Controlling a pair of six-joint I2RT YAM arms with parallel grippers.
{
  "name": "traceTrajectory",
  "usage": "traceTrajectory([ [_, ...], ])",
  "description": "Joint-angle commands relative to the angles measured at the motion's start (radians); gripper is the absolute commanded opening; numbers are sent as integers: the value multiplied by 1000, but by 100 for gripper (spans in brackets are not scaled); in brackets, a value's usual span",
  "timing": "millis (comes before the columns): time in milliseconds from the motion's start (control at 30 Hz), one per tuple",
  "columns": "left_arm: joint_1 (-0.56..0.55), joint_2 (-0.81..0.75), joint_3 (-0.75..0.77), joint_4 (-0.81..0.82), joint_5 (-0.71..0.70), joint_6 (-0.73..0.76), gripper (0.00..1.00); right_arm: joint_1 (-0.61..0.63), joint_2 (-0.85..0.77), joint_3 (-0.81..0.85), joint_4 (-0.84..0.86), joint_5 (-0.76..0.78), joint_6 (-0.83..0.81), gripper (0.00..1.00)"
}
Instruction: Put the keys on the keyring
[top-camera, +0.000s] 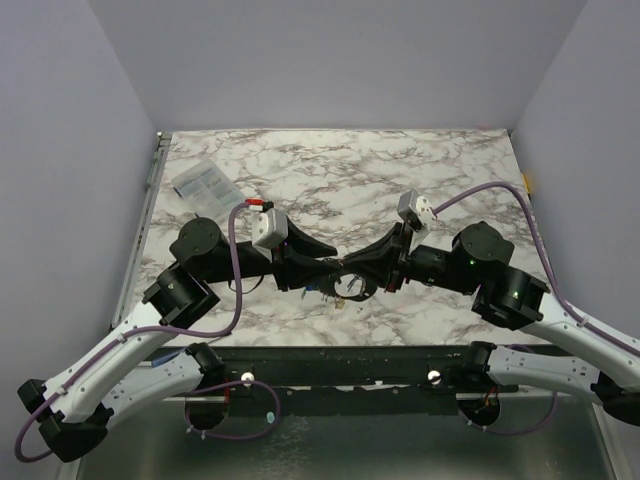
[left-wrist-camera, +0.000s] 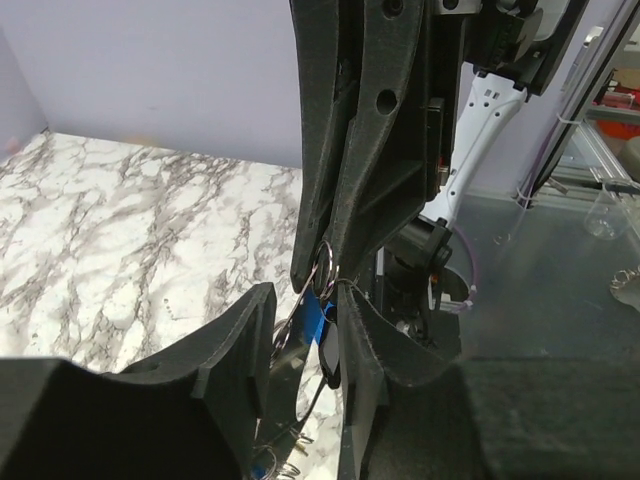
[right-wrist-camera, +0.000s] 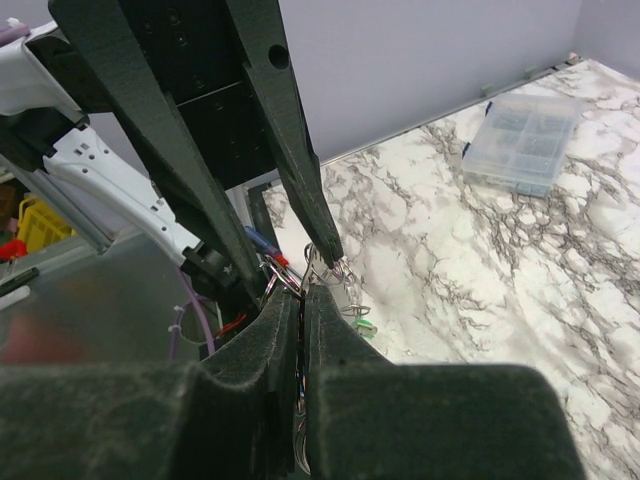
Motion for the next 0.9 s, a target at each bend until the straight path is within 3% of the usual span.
traceTrajectory([
  [0,1,-1,-13,44,22,23,35,6,-2,43,17,-43,15,1],
  [333,2,20,-19,81,24,22,24,7,3,48,17,-89,16,1],
  [467,2,22,-23,83,23,27,1,7,-1,42,31,-115,15,1],
  [767,3,20,-28,97,8,11,0,7,-22,7,64,-186,-10,2],
  [867,2,19,-33,102,9,6,0,7,-20,7,58,-203,-23,18],
])
